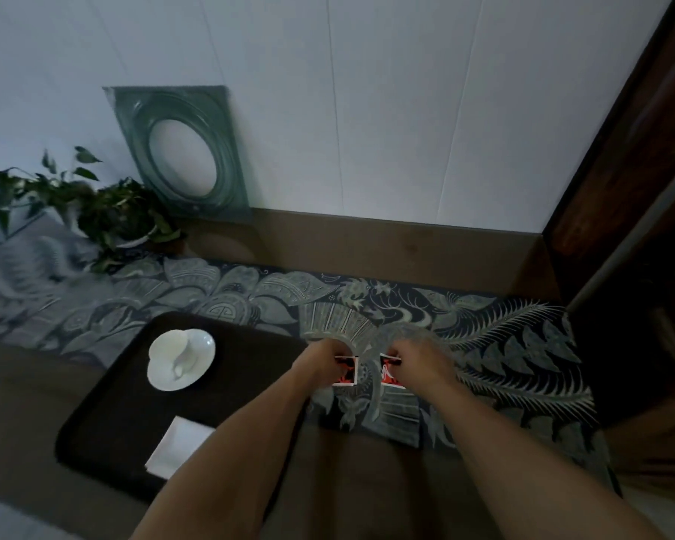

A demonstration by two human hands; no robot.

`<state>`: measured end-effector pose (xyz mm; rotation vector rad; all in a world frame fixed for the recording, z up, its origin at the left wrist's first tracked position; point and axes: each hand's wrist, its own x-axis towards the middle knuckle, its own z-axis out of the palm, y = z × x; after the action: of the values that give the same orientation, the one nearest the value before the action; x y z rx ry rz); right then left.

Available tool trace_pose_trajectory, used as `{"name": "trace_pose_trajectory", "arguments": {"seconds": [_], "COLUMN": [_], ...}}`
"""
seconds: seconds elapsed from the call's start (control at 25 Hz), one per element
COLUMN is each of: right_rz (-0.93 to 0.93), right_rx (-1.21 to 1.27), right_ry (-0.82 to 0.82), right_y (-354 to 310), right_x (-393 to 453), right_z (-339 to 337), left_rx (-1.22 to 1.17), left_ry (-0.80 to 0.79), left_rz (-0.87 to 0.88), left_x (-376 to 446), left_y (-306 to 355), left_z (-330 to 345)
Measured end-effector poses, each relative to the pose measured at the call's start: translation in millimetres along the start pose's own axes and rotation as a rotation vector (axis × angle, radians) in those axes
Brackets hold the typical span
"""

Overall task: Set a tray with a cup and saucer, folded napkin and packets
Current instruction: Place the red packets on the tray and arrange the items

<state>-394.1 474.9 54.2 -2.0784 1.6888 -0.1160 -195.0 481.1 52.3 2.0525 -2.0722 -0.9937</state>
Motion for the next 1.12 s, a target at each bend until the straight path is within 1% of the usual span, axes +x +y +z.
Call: {"name": "trace_pose_trajectory", "arguments": {"seconds": [0.12,0.28,0.44,0.68,0.84,0.96,1.12], "right_rz": [-0.031,-0.052,-0.023,0.086,0.153,0.19,0.252], "right_rx": [0.006,-0.009,-0.012,0.034,0.058,0.073,0.133], "right_ry": [-0.027,-0.035,-0.026,0.015,0.002,-0.014,-0.014], "right_y": [-15.3,-36.5,-59.9,-114.3,-157.1,-183.4,-207.4], "right_x": [-22.4,-40.4,-39.8,-20.7,-0.3,17.6,30.1], "right_z": [15.7,35.7,50.8,80.7,98.3,107.2,123.8], "left_rx": [-0.035,-0.036,-0.028,-0.032,-0.008,0.01,0.008], "left_ry": [0.014,0.015,0.01,-0.091,-0.109,-0.106,-0.16], "left_rz": [-0.059,-0.056,-0.056,-0.023,0.026,0.082,0.129], "left_x": [-36.9,-66.1,-74.6,-52.9,-30.8,-16.7,-3.2], "left_y": [-22.5,-60.6,-100.0,-170.2,-214.6,-238.8,-260.2], "left_z": [2.5,-2.3,-15.1,-47.3,-75.1,-95.8,-110.1]}}
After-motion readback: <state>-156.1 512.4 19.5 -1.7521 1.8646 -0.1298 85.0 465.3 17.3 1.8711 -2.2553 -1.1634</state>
